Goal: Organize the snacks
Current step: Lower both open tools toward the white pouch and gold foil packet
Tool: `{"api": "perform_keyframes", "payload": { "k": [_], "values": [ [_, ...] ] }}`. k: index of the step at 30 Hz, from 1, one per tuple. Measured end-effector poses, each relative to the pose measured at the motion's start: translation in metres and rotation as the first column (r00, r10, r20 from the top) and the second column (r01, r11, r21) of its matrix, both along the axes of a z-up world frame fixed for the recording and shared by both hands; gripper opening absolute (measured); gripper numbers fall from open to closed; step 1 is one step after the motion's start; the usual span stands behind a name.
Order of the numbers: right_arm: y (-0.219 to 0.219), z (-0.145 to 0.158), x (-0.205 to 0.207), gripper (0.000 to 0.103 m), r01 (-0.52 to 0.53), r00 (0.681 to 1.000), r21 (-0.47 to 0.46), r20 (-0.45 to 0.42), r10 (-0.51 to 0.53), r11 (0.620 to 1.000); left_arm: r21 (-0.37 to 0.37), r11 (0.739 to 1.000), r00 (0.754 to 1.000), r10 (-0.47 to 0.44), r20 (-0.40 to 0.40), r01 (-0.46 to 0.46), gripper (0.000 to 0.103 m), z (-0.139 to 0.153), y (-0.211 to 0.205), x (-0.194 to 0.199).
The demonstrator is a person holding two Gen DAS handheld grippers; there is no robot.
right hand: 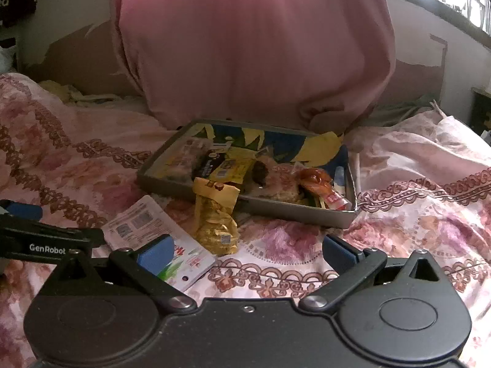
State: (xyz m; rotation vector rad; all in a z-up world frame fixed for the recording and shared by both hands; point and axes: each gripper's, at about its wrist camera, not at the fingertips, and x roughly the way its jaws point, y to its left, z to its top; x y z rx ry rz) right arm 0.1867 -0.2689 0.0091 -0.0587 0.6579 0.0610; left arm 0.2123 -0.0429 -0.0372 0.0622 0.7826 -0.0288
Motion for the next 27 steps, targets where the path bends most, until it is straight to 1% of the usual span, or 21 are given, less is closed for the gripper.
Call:
{"api": "perform_keyframes", "payload": {
  "k": [3, 7, 10, 17, 24, 27],
  "values": [
    [-0.003, -0.006, 0.009, 0.102, -0.012, 1.000, -0.001, 0.009, 0.012, 1.000, -0.002, 1.000, 1.000, 0.008, -0.019, -0.009, 0.103, -0.006, -0.004, 0.015],
    [-0.003, -0.013, 0.021, 0.102, -0.030, 0.999, -0.033, 0.029, 0.031, 0.999, 0.008, 1.000, 0.999, 0.015, -0.034, -0.015, 0.103, -0.013, -0.011, 0.031],
    [-0.004, -0.018, 0.030, 0.102, -0.027, 0.999, -0.029, 0.020, 0.028, 0.999, -0.002, 1.000, 0.998, 0.013, -0.054, -0.013, 0.103, -0.021, -0.014, 0.039],
    [-0.008, -0.028, 0.043, 0.102, -0.010, 1.000, -0.017, -0.010, 0.010, 1.000, -0.023, 1.000, 0.996, 0.010, -0.087, -0.012, 0.103, -0.039, -0.015, 0.047],
    [-0.008, -0.031, 0.056, 0.102, 0.016, 0.999, 0.036, -0.039, -0.015, 0.999, -0.060, 0.998, 0.991, 0.021, -0.133, -0.029, 0.103, -0.045, -0.012, 0.049],
    [-0.005, -0.033, 0.060, 0.102, 0.012, 0.999, 0.027, -0.039, -0.011, 1.000, -0.071, 0.997, 0.988, 0.029, -0.152, -0.040, 0.103, -0.048, -0.010, 0.050]
  ]
}}
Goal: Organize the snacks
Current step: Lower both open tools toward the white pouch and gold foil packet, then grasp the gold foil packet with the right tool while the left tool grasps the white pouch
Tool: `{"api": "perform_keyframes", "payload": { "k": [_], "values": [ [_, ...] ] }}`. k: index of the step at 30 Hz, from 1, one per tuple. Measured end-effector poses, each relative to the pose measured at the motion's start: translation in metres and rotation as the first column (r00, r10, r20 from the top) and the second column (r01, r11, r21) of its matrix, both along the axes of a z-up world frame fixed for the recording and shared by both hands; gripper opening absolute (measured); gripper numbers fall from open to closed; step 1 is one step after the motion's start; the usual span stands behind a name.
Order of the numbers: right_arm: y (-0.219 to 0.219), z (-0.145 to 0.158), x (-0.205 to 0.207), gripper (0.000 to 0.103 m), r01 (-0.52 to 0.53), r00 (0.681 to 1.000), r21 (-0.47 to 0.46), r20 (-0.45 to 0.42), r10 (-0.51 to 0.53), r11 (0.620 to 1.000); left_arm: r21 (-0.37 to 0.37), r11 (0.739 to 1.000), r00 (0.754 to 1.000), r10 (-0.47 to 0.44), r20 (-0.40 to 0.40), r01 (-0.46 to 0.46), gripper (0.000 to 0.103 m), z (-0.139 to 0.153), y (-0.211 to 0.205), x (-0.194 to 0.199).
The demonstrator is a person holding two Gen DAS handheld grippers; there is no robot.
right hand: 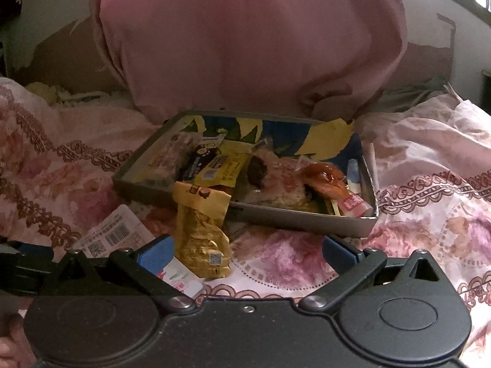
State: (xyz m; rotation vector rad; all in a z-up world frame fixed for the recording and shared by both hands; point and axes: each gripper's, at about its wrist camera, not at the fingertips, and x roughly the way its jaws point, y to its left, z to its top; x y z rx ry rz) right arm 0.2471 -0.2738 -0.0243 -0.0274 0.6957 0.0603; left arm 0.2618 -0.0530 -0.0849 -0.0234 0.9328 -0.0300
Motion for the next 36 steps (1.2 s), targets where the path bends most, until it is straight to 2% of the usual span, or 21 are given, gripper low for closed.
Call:
{"api": "perform_keyframes", "payload": {
  "k": [6, 9, 13, 18, 22, 28, 31, 33, 34, 36],
  "values": [
    [0.005, -0.015, 0.008, 0.102, -0.016, 0.999, -0.021, -0.038, 0.015, 1.000, -0.111, 0.993, 0.998, 0.035, -0.055, -0.041, 0.103, -0.004, 0.011, 0.003],
    [0.005, -0.019, 0.011, 0.102, -0.021, 0.998, -0.008, -0.054, 0.021, 1.000, -0.148, 0.989, 0.999, -0.010, -0.038, 0.005, 0.103, -0.006, 0.010, 0.003],
    [-0.001, -0.026, 0.017, 0.102, -0.037, 0.997, 0.040, -0.068, 0.040, 0.999, -0.094, 0.992, 0.997, -0.083, -0.003, 0.082, 0.102, -0.013, 0.000, 0.004],
    [-0.008, -0.032, 0.037, 0.102, -0.066, 0.990, 0.194, -0.108, 0.088, 0.979, -0.091, 0.991, 0.995, -0.097, 0.010, 0.098, 0.102, -0.015, -0.006, 0.008],
    [-0.003, -0.040, 0.059, 0.102, -0.085, 0.982, 0.238, -0.144, 0.122, 0.967, -0.079, 0.992, 0.995, -0.102, 0.015, 0.103, 0.102, -0.017, -0.008, 0.005],
    [0.006, -0.056, 0.092, 0.097, -0.067, 0.975, 0.283, -0.186, 0.124, 0.957, -0.070, 0.991, 0.994, -0.110, 0.025, 0.111, 0.102, -0.018, -0.010, -0.002],
    [0.014, -0.059, 0.104, 0.085, -0.072, 0.969, 0.257, -0.210, 0.129, 0.964, -0.078, 0.991, 0.993, -0.111, 0.030, 0.113, 0.102, -0.019, -0.009, -0.002],
    [0.014, -0.059, 0.104, 0.070, -0.076, 0.970, 0.228, -0.208, 0.125, 0.971, -0.083, 0.990, 0.993, -0.113, 0.034, 0.116, 0.102, -0.019, -0.008, -0.003],
    [0.013, -0.058, 0.103, 0.065, -0.075, 0.971, 0.212, -0.208, 0.119, 0.975, -0.086, 0.989, 0.993, -0.116, 0.036, 0.119, 0.102, -0.019, -0.008, -0.002],
    [0.008, -0.056, 0.101, 0.048, -0.055, 0.973, 0.194, -0.211, 0.096, 0.980, -0.101, 0.988, 0.993, -0.116, 0.038, 0.119, 0.102, -0.019, -0.006, -0.001]
  ]
}}
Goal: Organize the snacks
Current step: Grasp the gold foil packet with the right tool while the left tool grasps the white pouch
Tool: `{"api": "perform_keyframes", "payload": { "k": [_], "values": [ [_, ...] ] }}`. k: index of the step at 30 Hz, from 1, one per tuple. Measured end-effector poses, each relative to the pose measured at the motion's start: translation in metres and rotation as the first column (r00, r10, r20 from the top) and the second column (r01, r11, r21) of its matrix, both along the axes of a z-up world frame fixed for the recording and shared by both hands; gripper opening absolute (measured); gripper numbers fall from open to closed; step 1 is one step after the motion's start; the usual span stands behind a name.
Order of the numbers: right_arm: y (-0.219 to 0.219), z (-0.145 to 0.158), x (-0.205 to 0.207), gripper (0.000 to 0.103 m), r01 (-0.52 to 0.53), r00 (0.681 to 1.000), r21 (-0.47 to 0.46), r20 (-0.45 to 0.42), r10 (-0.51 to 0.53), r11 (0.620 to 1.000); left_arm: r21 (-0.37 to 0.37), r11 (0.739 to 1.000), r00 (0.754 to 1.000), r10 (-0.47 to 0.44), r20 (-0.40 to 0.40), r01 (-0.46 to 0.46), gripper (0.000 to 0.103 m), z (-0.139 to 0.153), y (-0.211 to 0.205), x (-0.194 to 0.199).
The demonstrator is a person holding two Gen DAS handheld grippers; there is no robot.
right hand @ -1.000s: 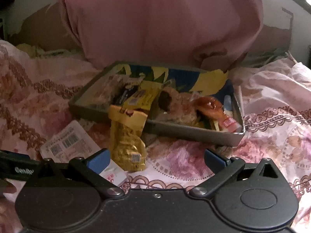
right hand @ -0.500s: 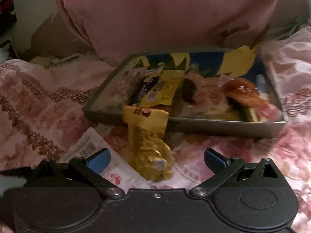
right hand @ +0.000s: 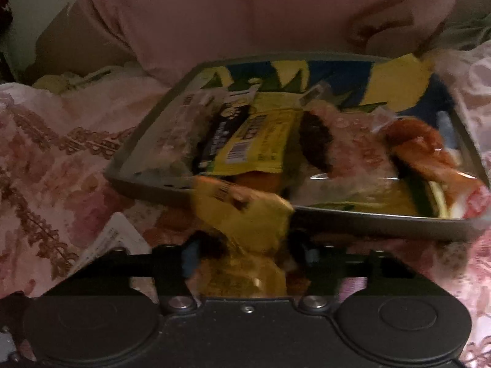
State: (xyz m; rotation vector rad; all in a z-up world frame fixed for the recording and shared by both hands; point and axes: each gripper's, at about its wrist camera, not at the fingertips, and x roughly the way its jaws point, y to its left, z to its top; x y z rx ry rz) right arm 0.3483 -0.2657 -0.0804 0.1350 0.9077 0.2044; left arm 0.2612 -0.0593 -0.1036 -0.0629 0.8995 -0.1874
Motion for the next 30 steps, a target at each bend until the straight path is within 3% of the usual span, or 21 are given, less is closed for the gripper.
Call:
{"api": "perform_keyframes", "payload": {
  "k": [4, 9, 15, 20, 27, 30],
  "values": [
    [-0.017, 0.004, -0.008, 0.039, 0.051, 0.999, -0.010, -0.011, -0.051, 0.999, -0.071, 0.997, 1.000, 0.010, 0.006, -0.009, 0.102, 0.002, 0.008, 0.002],
    [-0.039, 0.014, -0.028, 0.036, 0.097, 0.994, -0.023, -0.057, -0.099, 0.995, -0.205, 0.978, 0.999, 0.032, 0.019, -0.027, 0.097, 0.007, 0.020, 0.003],
    [-0.056, 0.014, -0.040, 0.033, 0.151, 0.983, 0.043, -0.113, -0.145, 0.988, -0.393, 0.919, 0.999, 0.042, 0.034, -0.025, 0.083, 0.018, 0.037, 0.001],
    [-0.056, 0.011, -0.045, 0.034, 0.152, 0.980, 0.057, -0.138, -0.143, 0.987, -0.476, 0.880, 0.998, 0.031, 0.057, 0.000, 0.063, 0.022, 0.047, 0.004],
    [-0.070, 0.005, -0.053, 0.041, 0.230, 0.961, 0.182, -0.200, -0.193, 0.956, -0.564, 0.822, 0.997, -0.056, 0.060, 0.081, 0.061, 0.016, 0.035, 0.013],
    [-0.073, -0.001, -0.055, 0.044, 0.252, 0.954, 0.229, -0.220, -0.202, 0.940, -0.560, 0.821, 0.994, -0.106, 0.041, 0.110, 0.058, 0.008, 0.020, 0.017]
  ]
}}
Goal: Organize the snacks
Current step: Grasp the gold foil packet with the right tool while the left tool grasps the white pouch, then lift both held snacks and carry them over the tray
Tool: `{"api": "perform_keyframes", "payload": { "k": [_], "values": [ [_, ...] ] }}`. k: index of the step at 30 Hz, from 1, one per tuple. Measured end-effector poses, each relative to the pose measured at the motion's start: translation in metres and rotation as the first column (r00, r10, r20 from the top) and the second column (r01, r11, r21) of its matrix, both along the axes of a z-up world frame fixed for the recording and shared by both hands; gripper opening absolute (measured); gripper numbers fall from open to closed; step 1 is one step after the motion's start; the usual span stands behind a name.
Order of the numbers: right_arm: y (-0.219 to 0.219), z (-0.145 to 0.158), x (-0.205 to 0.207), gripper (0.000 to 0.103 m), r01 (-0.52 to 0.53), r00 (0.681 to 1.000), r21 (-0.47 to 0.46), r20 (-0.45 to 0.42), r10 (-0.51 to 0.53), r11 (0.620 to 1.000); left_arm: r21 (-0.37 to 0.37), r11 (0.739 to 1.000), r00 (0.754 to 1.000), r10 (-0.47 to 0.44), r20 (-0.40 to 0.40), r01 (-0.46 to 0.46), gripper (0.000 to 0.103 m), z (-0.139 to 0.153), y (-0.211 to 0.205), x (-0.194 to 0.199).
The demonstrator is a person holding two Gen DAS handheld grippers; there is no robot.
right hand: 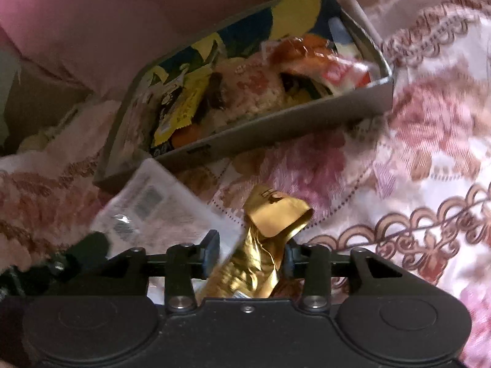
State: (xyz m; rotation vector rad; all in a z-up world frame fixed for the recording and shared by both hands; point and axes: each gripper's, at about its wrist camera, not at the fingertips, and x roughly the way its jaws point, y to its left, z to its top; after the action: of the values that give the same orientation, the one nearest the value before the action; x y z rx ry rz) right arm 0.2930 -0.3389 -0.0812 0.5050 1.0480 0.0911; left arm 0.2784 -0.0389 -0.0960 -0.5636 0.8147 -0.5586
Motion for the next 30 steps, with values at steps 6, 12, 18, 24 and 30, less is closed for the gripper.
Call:
{"api": "perform_keyframes", "payload": {
  "k": [6, 12, 18, 24, 30],
  "values": [
    [0.004, 0.000, -0.002, 0.039, -0.004, 1.000, -0.038, 0.016, 0.004, 0.999, 0.080, 0.996, 0.997, -0.020, -0.075, 0.026, 0.033, -0.021, -0.014, 0.006],
    [0.003, 0.003, -0.006, 0.034, 0.023, 0.999, -0.039, 0.027, -0.022, 0.999, 0.067, 0.998, 0.994, 0.009, -0.106, -0.002, 0.004, -0.022, -0.008, 0.010],
    [0.003, 0.011, -0.012, 0.024, 0.026, 0.998, -0.052, 0.062, -0.022, 0.998, 0.169, 0.985, 1.000, -0.014, 0.002, 0.013, 0.000, 0.004, -0.017, -0.003],
    [0.006, 0.024, -0.013, 0.016, 0.016, 0.993, -0.074, 0.120, -0.007, 0.997, 0.250, 0.968, 0.997, -0.004, 0.077, -0.015, 0.000, 0.030, -0.026, -0.013],
    [0.011, 0.028, -0.013, 0.016, 0.003, 0.989, -0.091, 0.150, 0.011, 0.996, 0.254, 0.966, 0.994, 0.022, 0.111, -0.049, 0.000, 0.046, -0.023, -0.019]
  ]
}}
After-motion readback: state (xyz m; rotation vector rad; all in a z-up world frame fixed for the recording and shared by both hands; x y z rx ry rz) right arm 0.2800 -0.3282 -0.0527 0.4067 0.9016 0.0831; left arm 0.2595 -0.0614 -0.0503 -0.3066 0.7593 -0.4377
